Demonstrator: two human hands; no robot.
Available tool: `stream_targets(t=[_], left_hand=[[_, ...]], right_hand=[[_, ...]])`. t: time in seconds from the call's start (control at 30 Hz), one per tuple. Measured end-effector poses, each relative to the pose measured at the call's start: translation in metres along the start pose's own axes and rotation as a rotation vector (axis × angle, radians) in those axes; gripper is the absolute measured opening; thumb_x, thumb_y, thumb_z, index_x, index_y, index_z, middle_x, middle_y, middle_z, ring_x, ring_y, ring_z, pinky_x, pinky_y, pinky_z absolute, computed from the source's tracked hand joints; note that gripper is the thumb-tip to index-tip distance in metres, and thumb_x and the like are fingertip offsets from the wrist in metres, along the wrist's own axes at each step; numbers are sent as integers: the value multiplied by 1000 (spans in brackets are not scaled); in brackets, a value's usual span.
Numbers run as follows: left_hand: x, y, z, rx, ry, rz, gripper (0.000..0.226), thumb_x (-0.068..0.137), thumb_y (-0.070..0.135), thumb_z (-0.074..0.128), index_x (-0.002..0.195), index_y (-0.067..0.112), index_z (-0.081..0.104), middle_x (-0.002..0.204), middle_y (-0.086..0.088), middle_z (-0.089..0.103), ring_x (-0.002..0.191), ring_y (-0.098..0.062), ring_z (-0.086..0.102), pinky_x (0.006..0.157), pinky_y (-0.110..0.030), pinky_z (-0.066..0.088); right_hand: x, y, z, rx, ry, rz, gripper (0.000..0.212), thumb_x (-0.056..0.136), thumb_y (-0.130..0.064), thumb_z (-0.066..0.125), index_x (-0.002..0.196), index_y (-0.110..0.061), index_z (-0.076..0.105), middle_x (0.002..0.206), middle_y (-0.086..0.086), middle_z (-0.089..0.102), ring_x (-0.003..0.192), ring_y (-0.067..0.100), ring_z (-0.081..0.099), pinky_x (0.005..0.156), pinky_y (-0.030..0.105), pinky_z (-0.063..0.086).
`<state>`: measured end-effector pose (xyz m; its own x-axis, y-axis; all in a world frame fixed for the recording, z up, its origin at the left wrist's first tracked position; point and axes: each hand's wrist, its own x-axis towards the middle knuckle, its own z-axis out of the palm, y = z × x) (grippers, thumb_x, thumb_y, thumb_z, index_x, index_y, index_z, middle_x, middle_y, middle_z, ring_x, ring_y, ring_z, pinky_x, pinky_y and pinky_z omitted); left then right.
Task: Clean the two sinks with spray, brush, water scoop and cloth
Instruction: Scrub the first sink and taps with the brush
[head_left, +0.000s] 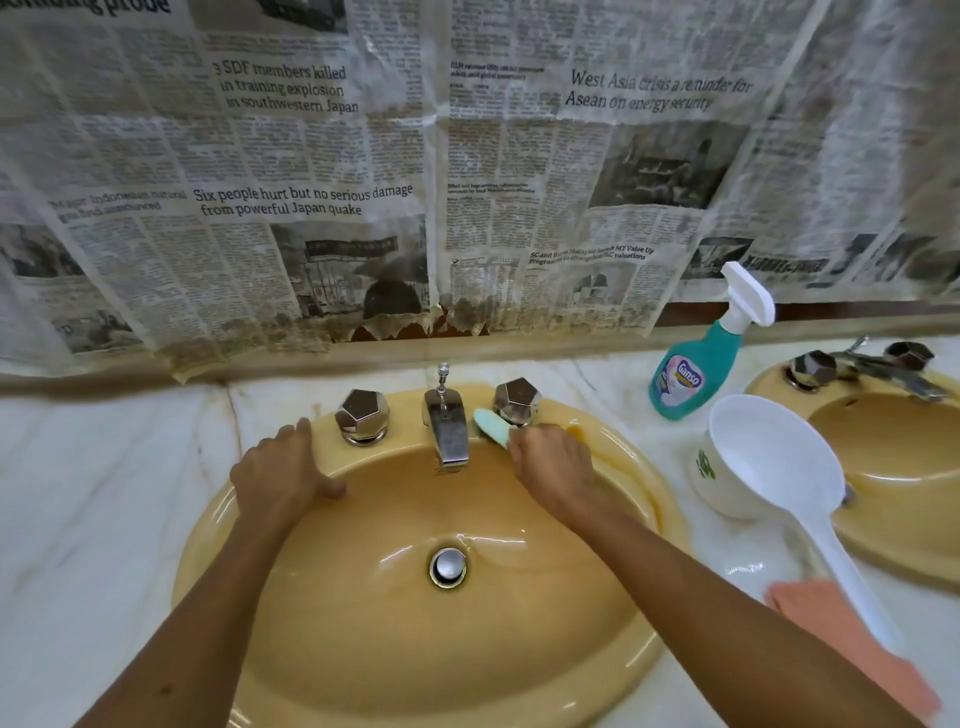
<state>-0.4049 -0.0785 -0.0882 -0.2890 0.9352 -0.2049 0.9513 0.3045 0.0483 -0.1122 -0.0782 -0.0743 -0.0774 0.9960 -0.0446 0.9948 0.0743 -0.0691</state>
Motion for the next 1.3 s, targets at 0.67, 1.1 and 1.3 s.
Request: stream_targets(t=[0.67,1.1,1.3], left_hand=[[2,3,-1,-24,6,-7,68,63,57,84,108,22,46,108,-3,64,100,-32,61,69,-35,38],[4,3,0,-23,-14,1,71,61,58,84,110,24,46,112,1,64,101,-31,61,68,-35,37],[5,2,1,11,-23,-10,79,62,61,82,122,25,46,115,-1,64,103,-32,61,72,-35,39]], right_hand=[[26,68,-6,1028,-221,591,9,87,-6,64,85,3,68,53,2,31,37,12,22,40,19,17],[146,75,-51,422,-468,-18,14,88,-11,71,97,-1,75,97,12,74,84,20,63,75,33,55],[162,20,-46,358,-525,-237,16,90,-6,66,104,2,71,119,9,69,115,21,61,102,34,43]])
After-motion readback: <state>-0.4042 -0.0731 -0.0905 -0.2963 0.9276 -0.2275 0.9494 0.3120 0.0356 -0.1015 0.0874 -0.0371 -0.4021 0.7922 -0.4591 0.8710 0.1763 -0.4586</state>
